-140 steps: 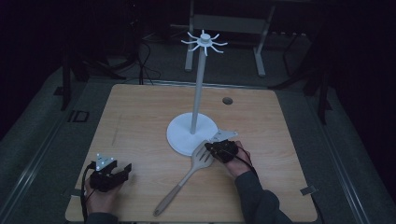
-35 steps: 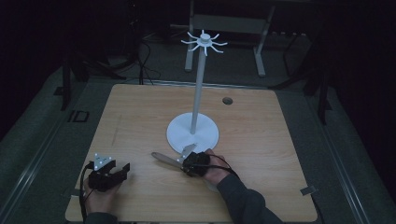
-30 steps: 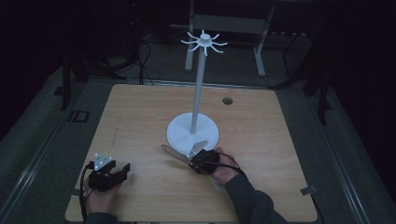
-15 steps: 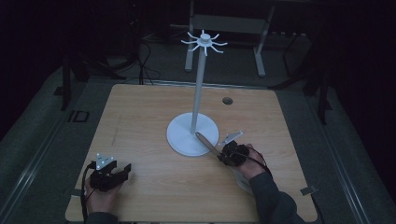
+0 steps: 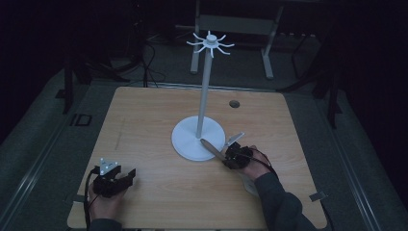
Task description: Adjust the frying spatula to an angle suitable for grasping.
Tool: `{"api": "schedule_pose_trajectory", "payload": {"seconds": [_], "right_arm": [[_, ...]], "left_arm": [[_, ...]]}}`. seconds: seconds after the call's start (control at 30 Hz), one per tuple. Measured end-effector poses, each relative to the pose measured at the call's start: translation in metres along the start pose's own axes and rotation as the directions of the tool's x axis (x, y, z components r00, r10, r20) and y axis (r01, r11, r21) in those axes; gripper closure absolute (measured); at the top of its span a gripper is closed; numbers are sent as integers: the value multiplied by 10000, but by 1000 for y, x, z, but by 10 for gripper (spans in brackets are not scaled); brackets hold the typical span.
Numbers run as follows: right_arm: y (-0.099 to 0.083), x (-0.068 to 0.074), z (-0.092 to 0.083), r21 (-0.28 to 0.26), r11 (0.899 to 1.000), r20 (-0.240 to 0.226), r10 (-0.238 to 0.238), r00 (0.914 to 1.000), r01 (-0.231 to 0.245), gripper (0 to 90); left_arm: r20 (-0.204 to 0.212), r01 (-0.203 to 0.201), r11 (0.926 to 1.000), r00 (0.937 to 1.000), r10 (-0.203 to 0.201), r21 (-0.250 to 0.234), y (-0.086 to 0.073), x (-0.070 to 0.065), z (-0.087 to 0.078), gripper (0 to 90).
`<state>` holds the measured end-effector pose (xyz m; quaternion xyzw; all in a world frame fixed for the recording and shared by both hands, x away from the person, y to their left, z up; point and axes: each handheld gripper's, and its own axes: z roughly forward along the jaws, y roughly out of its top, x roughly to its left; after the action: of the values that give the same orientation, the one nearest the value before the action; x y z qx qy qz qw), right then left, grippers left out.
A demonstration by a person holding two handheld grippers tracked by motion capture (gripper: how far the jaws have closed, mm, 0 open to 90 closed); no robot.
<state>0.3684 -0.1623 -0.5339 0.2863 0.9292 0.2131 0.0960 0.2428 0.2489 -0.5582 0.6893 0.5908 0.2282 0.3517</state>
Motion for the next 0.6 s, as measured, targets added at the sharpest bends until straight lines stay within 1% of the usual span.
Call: {"api": "schedule_pose_trajectory", "payload": {"seconds": [0.1,0.2,0.3,0.4,0.43,0.53,0.6], "right_arm": [[5,-2,8,96,10000,-38,-14,10000,14,709],[7,-3,9,61,9999,-155,130,9998,-129,730],[8,-3,10,108,9998,-183,146,9997,-144,744],[8,-2,9,88,9999,-111,110,9999,-109,746],[7,0,9,28,10000,47,-16,10000,15,747],[6,1,9,-58,10000,107,1,9999,0,748],[5,2,8,-162,9999,156,-39,9999,41,747]], "left_arm": [[-5,11,10000,10000,-11,-9,0,0,0,391],[0,-12,10000,10000,12,-10,0,0,0,391],[-2,-11,10000,10000,11,-19,0,0,-1,391],[3,12,10000,10000,-12,-33,0,-1,-1,391],[5,6,10000,10000,-6,-36,0,-1,0,391],[-1,-3,10000,10000,3,9,1,-1,1,391],[11,-81,9999,10000,81,76,1,-2,2,391]]}}
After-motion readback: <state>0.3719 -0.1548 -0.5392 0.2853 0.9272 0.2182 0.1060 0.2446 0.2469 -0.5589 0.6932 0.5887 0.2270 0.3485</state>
